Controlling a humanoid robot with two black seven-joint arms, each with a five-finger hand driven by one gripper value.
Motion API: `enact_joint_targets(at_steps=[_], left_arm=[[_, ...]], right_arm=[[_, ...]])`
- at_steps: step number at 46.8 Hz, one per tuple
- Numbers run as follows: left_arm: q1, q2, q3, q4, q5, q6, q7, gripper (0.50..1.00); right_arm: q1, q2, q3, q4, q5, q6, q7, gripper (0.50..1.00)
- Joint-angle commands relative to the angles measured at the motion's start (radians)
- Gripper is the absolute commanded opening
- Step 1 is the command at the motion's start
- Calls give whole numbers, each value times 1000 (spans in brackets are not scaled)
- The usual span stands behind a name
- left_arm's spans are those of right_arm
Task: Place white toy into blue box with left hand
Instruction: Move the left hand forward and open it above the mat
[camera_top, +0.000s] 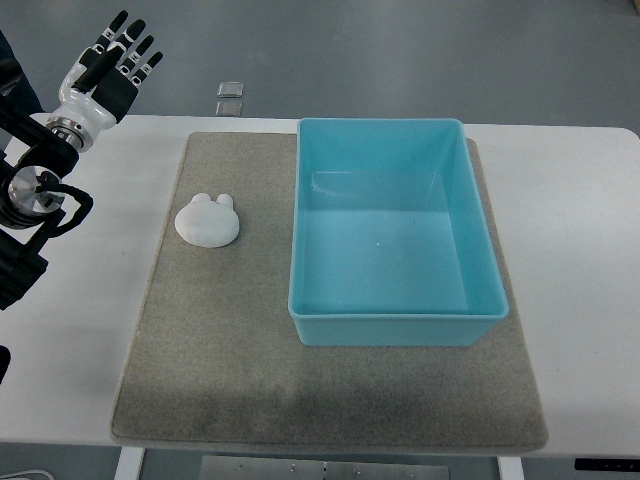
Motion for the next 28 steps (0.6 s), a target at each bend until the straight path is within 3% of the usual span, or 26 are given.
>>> enact_joint_targets(at_steps=[1, 20, 28], left_arm=[[-3, 4, 3, -2, 4, -6, 1, 994], [0, 13, 8, -28, 46, -34, 0, 994], [-6, 73, 106, -64, 49, -34, -2, 994]], right_arm=[[0, 0, 0, 0, 0, 0, 0, 936], [0, 0, 0, 0, 0, 0, -1, 936], [0, 0, 0, -1, 0, 0, 0, 936]])
